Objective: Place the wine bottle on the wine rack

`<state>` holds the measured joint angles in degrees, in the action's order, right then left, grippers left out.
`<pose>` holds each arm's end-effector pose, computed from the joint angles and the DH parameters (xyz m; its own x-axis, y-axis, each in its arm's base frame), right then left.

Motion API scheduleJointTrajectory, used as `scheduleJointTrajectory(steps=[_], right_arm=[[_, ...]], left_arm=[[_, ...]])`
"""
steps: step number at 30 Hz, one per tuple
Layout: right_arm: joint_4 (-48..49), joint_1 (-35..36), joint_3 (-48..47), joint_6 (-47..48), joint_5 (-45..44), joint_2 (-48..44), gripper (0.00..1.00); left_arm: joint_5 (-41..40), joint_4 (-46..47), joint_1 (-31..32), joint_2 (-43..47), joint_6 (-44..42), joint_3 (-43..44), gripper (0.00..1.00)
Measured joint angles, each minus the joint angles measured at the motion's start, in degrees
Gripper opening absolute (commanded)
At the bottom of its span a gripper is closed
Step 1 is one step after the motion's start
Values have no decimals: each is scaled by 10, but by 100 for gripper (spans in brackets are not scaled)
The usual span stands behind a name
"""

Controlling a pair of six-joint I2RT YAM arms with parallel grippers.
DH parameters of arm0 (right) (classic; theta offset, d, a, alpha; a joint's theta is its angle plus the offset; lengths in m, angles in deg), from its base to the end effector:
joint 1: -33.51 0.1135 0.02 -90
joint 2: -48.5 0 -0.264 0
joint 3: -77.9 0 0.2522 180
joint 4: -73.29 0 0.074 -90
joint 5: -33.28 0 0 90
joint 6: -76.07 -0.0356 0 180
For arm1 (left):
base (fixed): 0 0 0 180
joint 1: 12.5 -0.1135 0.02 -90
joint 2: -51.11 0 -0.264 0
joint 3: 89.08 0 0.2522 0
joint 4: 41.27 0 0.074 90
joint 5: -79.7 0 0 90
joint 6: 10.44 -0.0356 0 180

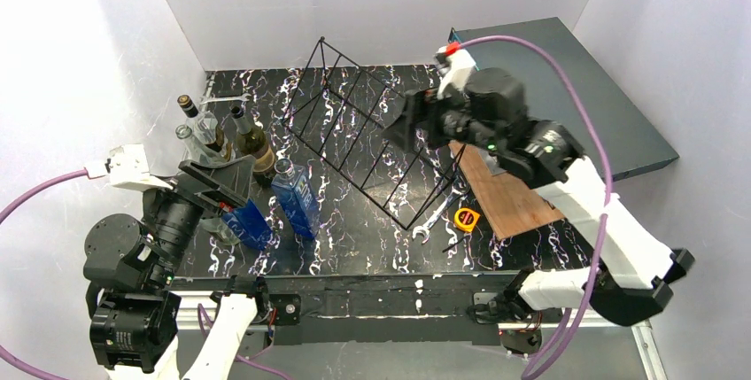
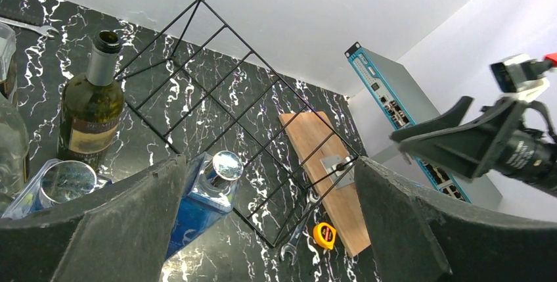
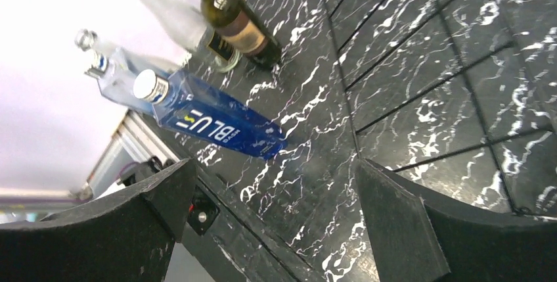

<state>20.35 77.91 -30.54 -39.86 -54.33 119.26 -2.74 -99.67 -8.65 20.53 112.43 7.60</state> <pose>0.1692 0.1678 0.4881 -0.4874 0.1342 -0.8628 -0.5723 0.6972 0.4317 0.0029 -0.0049 0.4930 0.0056 -0.5396 -0.8419 0.2377 0.8185 -0.5230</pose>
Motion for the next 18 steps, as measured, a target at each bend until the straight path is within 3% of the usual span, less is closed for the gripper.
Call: scheduleJointTrajectory(steps=[9,18], right_arm=[[47,177,0,37,-101,107,100],[103,234,-27,55,-145,173,82]], left_arm=[[-1,-5,0,0,-3,0,99],[-43,-33,22,4,-50,0,99]])
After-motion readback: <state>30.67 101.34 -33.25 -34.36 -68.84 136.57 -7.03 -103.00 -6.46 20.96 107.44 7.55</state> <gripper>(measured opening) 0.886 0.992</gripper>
